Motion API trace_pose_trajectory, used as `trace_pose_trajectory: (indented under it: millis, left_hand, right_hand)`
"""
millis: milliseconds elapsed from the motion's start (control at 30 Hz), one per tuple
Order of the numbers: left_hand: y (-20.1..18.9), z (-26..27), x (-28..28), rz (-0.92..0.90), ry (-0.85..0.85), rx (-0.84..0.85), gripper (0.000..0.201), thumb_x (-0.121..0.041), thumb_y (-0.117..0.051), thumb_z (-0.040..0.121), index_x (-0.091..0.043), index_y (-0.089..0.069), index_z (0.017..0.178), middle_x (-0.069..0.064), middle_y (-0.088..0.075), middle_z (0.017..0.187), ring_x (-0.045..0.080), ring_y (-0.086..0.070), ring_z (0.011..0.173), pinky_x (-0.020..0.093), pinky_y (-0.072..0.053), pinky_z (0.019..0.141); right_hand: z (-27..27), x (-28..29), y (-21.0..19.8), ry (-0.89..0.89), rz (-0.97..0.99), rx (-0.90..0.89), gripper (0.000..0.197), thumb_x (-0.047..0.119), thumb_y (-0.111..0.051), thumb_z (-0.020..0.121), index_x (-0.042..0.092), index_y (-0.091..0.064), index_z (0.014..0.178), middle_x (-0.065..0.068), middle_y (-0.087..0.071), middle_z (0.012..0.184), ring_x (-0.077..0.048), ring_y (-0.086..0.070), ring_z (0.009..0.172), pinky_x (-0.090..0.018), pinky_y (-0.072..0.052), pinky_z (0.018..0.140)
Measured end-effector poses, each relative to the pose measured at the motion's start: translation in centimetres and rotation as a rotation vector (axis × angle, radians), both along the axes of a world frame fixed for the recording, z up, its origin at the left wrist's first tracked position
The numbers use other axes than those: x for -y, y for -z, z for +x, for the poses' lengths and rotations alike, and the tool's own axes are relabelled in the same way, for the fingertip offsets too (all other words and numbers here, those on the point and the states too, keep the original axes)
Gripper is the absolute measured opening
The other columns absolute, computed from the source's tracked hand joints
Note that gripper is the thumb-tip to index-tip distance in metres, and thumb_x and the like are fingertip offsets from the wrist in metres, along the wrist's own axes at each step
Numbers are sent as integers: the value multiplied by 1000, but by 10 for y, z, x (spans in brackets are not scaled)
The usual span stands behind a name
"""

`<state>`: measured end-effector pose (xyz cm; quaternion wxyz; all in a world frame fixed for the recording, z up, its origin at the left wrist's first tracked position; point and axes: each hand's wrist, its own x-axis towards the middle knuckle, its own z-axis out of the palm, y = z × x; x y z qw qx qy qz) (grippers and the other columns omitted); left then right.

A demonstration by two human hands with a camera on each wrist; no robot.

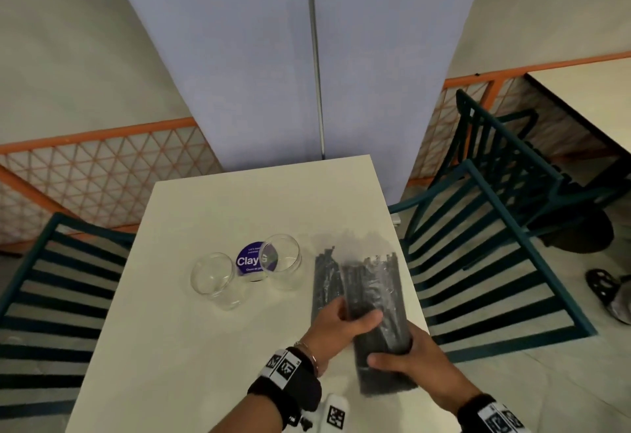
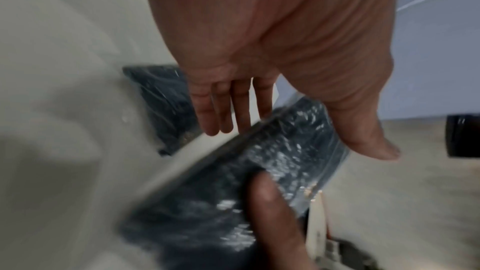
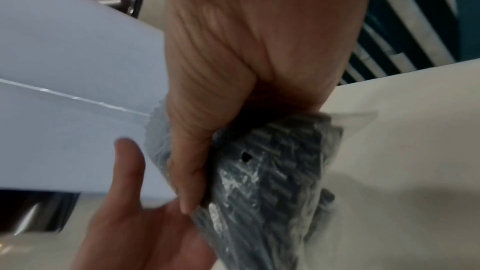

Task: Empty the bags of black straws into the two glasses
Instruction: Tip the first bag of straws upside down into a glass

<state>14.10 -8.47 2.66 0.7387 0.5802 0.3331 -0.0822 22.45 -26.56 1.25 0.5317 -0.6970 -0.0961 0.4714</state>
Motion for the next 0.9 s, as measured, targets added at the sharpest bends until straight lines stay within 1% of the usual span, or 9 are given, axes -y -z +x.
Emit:
trace_pose_trajectory:
  millis: [100,167,267,367,467,533,633,733,900]
  left_hand:
    - [-16,2,3,-43,-149,79,60,-42,-98,57,-22,-82,111,1,-84,111,23,-78,111,44,-59,104]
    - [-23,-6,-1,33,-153,99,48,-30,-99,64,-22,-84,108,2,-84,108,24,-79,107,46,-61,101]
    - [-28,-29,-20,113,-100,113,38,-17,-96,70,-20,-83,107,2,-85,105,22,-79,102,43,-63,96]
    - [-27,-58,-42,230,12,85,45,-24,-97,66,-23,-80,108,-5,-84,103,15,-79,100,38,-63,93]
    - [-18,-86,-61,338,95,59,50,-28,-100,62,-28,-77,106,-13,-84,102,8,-78,97,30,-63,88]
    - [-12,-102,-72,369,110,44,50,-25,-101,62,-27,-77,105,-14,-84,100,6,-78,94,25,-62,83]
    - [1,-123,-88,380,92,29,49,-23,-102,61,-19,-79,104,-9,-84,93,6,-79,84,22,-61,75]
    - [15,-139,-101,388,70,15,55,-34,-99,55,-20,-80,105,-6,-84,92,10,-79,85,28,-64,79]
    - [30,-157,-120,394,-72,-10,52,-25,-101,61,-29,-75,106,-12,-84,97,6,-78,95,27,-63,85]
  right_hand:
    - [-14,-12,-16,-114,37,29,72,9,-100,65,19,-66,128,1,-81,116,-18,-77,107,-34,-63,91]
    - [-16,-18,-23,-156,63,25,76,12,-100,66,16,-63,133,0,-79,121,-19,-76,112,-36,-62,96]
    - [-7,-25,-39,-150,117,27,87,35,-101,64,22,-58,139,-3,-71,134,-23,-71,120,-43,-60,101]
    - [3,-47,-77,-15,143,195,75,56,-84,80,34,-51,144,8,-67,136,-9,-71,113,-23,-59,85]
    - [6,-81,-112,7,184,400,68,52,-77,81,36,-53,143,17,-67,131,-1,-69,109,-16,-57,86]
    - [1,-102,-122,-124,134,580,62,50,-83,79,37,-61,136,18,-71,123,0,-67,110,-13,-52,93]
    - [-14,-126,-123,-328,-2,811,40,46,-88,79,39,-73,115,18,-75,105,0,-65,104,-16,-49,90]
    - [-29,-140,-123,-433,-40,921,25,44,-88,81,39,-76,103,17,-73,93,-3,-60,97,-23,-46,86]
    - [-55,-153,-131,-491,-31,1157,26,35,-90,80,36,-78,104,22,-72,78,7,-45,92,-12,-33,89]
